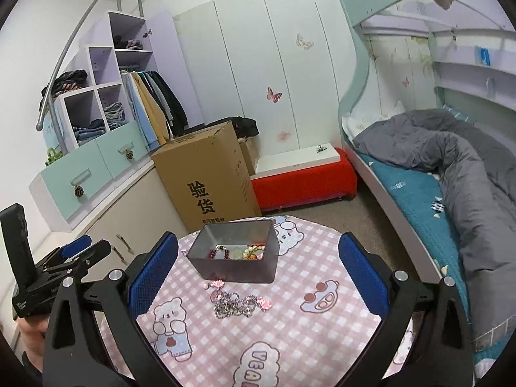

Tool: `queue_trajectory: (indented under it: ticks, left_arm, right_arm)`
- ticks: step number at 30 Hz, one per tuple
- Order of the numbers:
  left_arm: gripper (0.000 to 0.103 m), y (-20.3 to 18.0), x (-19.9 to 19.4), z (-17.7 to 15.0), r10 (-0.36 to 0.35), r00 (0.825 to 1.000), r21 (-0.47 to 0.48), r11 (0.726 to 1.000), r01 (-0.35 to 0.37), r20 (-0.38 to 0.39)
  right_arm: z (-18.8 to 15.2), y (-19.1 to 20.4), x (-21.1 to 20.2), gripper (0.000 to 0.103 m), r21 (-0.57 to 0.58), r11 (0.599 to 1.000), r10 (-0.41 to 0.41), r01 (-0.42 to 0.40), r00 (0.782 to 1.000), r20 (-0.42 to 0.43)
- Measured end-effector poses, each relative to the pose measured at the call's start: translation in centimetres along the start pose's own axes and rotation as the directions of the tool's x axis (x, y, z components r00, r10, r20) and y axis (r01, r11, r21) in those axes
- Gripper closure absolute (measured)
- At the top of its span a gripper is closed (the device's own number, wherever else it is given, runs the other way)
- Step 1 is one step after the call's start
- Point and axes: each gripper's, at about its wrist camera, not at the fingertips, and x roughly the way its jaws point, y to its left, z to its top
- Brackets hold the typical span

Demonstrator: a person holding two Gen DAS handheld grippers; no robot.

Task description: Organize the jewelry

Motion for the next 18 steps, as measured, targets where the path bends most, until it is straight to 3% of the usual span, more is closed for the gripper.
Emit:
queue_trajectory:
  ticks: [7,18]
  left_arm:
    - [0.008,-0.2,1.1,-2.7,-0.037,0.997,-0.034,0.999,0.035,-0.063]
    - [0.008,-4.7,7.4,-7.5,0.016,0.973,0.147,0.989,0.019,-0.229]
  right_arm:
    - [-3.8,0.8,-0.5,0.007,-0.055,0.998,-0.045,0.043,0.998,-0.040]
    - [-8.8,-1.0,1.4,0.007,0.012,0.999,-0.042,0.045,0.984,-0.172]
